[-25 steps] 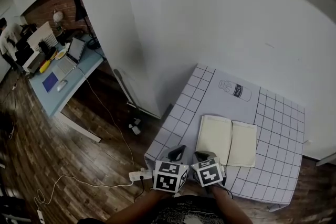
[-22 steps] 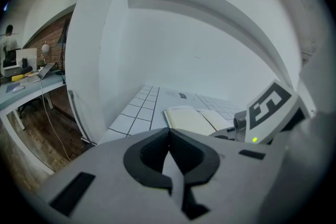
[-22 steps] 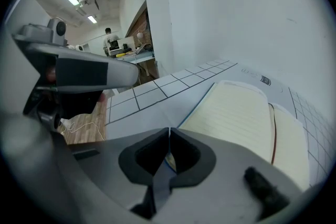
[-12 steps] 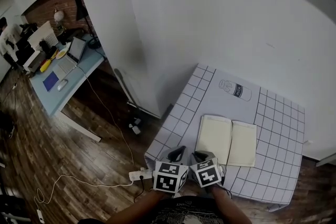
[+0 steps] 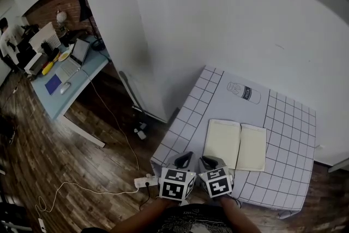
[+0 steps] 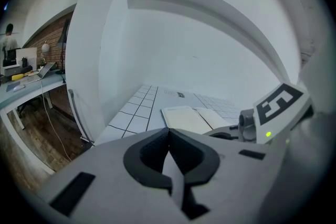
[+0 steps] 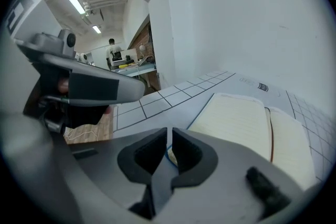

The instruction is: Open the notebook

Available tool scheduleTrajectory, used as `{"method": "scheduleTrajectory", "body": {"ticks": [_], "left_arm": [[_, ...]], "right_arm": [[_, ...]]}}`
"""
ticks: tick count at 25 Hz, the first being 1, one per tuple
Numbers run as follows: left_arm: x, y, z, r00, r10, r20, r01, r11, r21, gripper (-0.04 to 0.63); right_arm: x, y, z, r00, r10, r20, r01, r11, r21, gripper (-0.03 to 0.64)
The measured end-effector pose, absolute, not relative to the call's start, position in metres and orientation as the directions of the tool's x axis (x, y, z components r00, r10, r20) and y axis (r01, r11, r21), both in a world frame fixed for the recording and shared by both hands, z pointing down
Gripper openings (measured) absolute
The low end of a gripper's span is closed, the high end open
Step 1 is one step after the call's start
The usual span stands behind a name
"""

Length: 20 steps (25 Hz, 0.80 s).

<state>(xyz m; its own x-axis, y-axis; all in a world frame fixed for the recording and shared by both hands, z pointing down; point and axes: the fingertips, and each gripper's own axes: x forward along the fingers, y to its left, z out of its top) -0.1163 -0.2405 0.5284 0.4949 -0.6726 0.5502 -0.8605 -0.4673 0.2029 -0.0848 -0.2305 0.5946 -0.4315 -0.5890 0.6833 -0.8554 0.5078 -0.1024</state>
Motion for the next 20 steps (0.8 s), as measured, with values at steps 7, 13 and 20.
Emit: {"method": "scheduleTrajectory", "body": {"ticks": [7, 13, 20], "left_arm": [[-0.107, -0.233, 0.524, 0.519, -0.663, 0.539, -0.844, -0.497, 0.201, 0.008], [-0.092, -0.224, 0.520, 0.549, -0.649, 0.526, -0.822, -0.532, 0.202, 0.008], [-0.078, -0.208, 0.513, 0.585, -0.632, 0.509, -0.796, -0.569, 0.208, 0.008]], "right_arm": [[-0.074, -0.227, 0.575, -0.422, -0.648, 0.634, -0.881, 0.458, -0.119, 0.035], [-0.060, -0.220, 0.559, -0.410, -0.690, 0.597, -0.900, 0.413, -0.140, 0.031], [-0.048, -0.207, 0.538, -0.386, -0.736, 0.556, -0.917, 0.372, -0.143, 0.028]]}}
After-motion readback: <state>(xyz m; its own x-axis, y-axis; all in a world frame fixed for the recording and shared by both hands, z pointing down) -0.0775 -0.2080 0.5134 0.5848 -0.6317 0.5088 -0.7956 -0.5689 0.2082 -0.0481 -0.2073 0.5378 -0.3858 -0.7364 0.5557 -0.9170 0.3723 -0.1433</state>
